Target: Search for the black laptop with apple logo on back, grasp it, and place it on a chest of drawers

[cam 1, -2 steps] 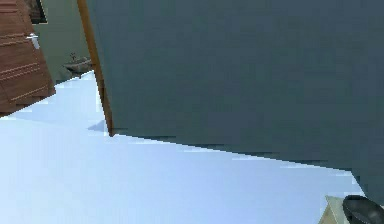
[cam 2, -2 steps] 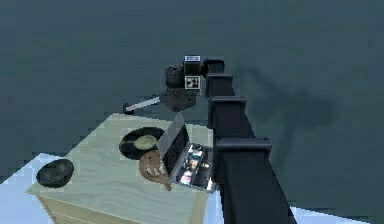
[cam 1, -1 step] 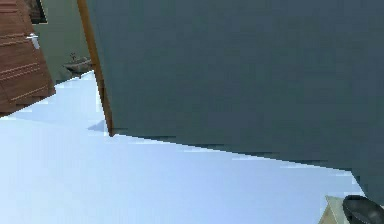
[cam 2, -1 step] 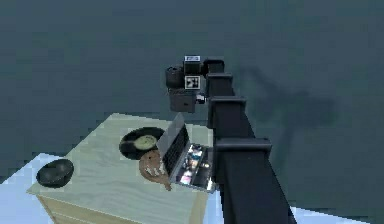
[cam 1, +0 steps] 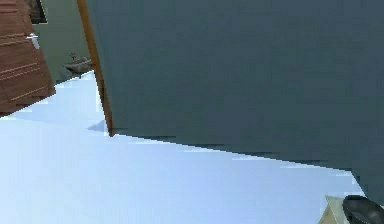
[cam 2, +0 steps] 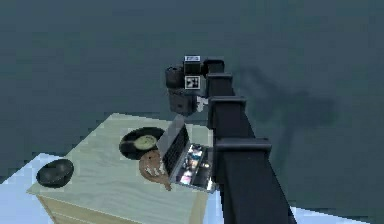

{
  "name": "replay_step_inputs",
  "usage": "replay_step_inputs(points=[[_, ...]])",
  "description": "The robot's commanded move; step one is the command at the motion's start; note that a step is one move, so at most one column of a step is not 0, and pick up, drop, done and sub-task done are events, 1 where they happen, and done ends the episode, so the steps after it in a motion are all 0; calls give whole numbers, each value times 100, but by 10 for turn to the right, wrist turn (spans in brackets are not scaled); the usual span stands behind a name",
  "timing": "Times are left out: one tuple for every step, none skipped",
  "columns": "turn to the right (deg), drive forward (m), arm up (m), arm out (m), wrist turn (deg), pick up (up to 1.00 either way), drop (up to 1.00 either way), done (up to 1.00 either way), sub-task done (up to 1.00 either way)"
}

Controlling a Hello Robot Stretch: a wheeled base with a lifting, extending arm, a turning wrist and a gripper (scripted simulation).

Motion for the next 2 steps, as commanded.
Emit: replay_step_inputs(points=[[0,0,-8,0,0,0,0,0,0],[0,0,-32,0,0,0,0,0,0]])
